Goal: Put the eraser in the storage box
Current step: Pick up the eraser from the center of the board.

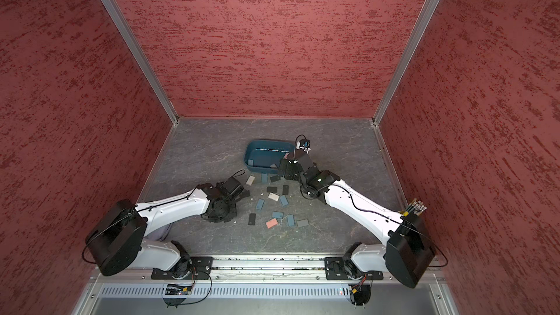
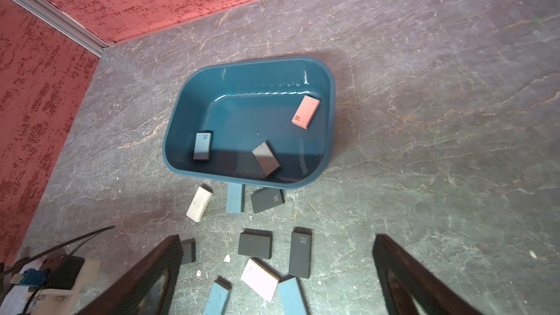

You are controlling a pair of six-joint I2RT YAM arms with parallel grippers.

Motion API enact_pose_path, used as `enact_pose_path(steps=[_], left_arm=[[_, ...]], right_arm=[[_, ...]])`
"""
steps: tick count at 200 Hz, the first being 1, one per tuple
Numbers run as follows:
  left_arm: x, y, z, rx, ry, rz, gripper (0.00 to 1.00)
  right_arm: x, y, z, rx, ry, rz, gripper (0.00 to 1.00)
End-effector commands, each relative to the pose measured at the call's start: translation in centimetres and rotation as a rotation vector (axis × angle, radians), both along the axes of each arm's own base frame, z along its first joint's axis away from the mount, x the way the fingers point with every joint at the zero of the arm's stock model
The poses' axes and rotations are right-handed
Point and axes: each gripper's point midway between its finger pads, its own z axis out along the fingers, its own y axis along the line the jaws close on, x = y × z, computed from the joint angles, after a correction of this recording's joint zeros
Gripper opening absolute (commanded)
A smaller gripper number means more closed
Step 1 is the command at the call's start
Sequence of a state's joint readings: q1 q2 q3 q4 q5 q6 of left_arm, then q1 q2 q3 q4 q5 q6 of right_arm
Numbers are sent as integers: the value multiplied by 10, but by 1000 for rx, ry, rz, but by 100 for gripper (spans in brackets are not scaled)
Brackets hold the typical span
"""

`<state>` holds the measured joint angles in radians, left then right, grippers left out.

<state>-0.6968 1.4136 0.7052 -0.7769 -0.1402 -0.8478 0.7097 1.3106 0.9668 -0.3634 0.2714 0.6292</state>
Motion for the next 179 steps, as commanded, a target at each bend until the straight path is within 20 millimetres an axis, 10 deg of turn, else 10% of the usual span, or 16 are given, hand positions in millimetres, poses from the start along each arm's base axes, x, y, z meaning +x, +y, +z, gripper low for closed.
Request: enact_pose_path(steps=[1,179], left_arm=[[-1,3,-1,16,-1,-10,21],[36,-24,61,-28,-97,-91,20]], right_arm=[[-5,-4,-1,7,1,-11,99],[-78,-58,-118,-89,264,-83,99]])
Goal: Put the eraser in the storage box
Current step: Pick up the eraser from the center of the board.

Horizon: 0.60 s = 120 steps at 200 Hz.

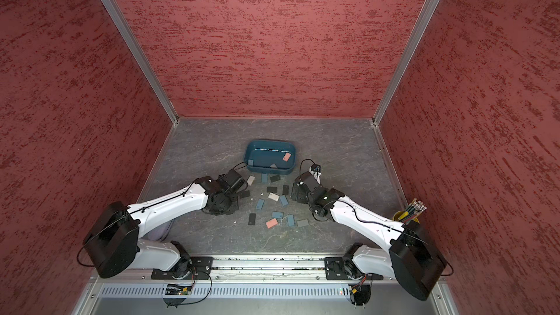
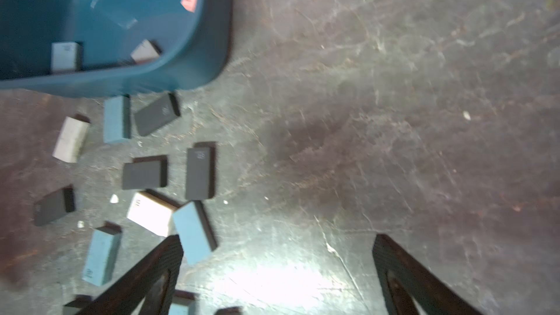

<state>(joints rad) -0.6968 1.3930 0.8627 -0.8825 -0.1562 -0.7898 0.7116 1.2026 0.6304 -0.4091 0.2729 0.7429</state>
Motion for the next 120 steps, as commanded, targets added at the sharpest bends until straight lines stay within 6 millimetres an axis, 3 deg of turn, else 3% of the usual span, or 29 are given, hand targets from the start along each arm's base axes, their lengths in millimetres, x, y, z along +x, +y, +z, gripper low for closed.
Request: enact_pose_path(steps=[1,74,120], left_arm=[[13,-8,19,-5,-36,-38,20],[79,-49,79,-20,-126,-129,21],[124,-79,89,-42,-128,-167,21]], right_arm=[[-11,-1,-10,17,34,-5,99],[-36,4,-31,28,95,31,99],[-50,6,-37,25,119,44,99]])
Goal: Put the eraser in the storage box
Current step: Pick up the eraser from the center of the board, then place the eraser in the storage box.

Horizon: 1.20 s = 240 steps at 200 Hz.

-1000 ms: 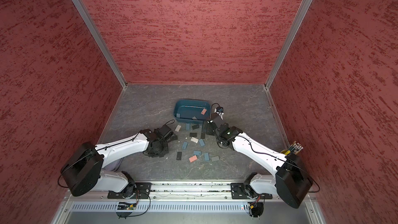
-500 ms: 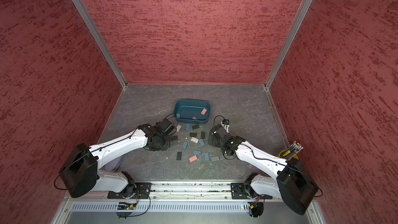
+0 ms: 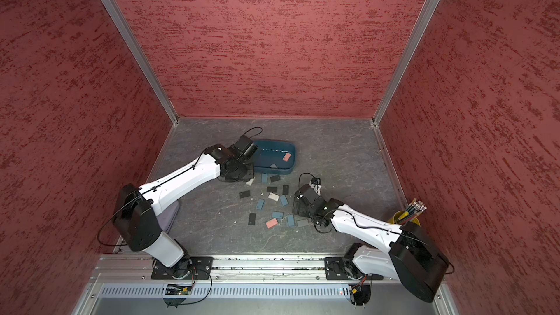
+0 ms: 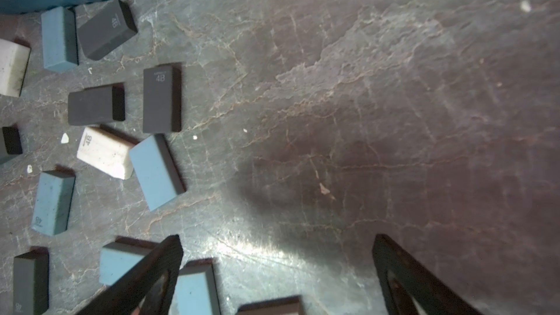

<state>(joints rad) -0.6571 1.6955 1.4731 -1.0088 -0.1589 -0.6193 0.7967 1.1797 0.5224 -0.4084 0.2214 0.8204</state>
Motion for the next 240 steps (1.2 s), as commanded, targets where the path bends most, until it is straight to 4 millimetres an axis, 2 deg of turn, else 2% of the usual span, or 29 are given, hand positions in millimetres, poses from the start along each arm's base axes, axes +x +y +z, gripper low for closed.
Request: enact_pose_path(steps=[1,48,100,152,198,240], left_arm=[[14,-7,-2,26,19,-44,21],[50,-27,-20,13,63,-63,21],[69,-32,-43,24,97,-54,22],[75,-35,-60,26,123,-63,25],[74,-38,-73,23,148,-62,34],[74,-38,-76,22,150,-62,42]], right_arm=[[-9,0,-3,9,15,-4,99],[-23,2,-6,2,38,9,97],[-34,6,-10,-12,61,33,93],[-44,6,-14,-36,82,45,88],[-50,8,-18,-46,95,64,83],[-54,8,-24,-65,112,72,80]])
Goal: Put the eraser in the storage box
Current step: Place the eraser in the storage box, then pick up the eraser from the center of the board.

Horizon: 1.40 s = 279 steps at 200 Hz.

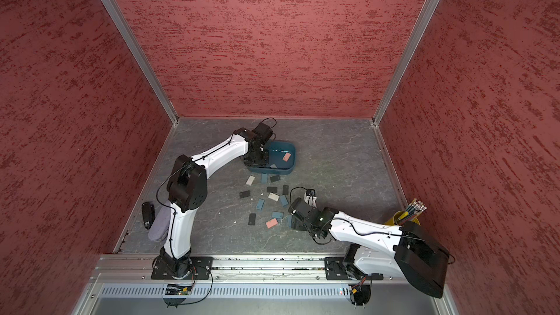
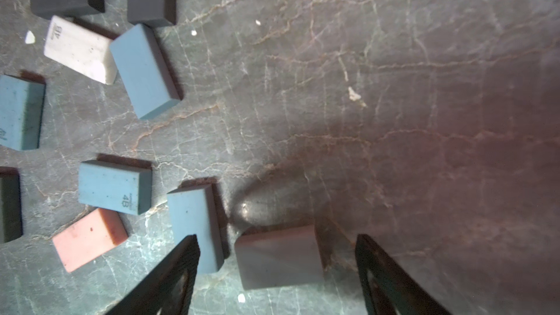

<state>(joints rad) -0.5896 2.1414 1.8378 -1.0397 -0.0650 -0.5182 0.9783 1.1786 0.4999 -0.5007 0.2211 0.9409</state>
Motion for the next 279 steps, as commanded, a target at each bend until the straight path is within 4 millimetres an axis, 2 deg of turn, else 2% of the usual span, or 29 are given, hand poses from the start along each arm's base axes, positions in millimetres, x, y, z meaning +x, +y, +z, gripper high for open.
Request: enact_pose_path(steps=[1,30,63,81,110,125,168,210,279], left_arm=[[-1,0,-6,-1,15,-6,43],[1,-2,-2,-8,6,-7,49],[5,-4,10,-20,-17,-10,67],[7,-8,18,-31,-33,-13,81],[12,-12,34,-47,-60,-18,87],[15,-14,45,-57,-80,-20,100],[16,-12,75,-74,-132,-15,100],[6,-1,96,-71,-171,-4,100],[-22,24,93,-36,-171,22,100]], right_arm=[[-6,-5,-7,-31,15,-2,80],[-7,-6,-8,-39,17,3,76],[-7,-5,-9,-44,20,11,72],[-9,-6,-11,-50,26,17,71],[-11,-5,-12,-53,35,23,66],[-12,-5,-12,-54,36,24,65],[-17,-2,-16,-60,55,43,61],[-24,-3,-21,-86,72,54,60],[-29,-2,-21,-94,87,70,52]])
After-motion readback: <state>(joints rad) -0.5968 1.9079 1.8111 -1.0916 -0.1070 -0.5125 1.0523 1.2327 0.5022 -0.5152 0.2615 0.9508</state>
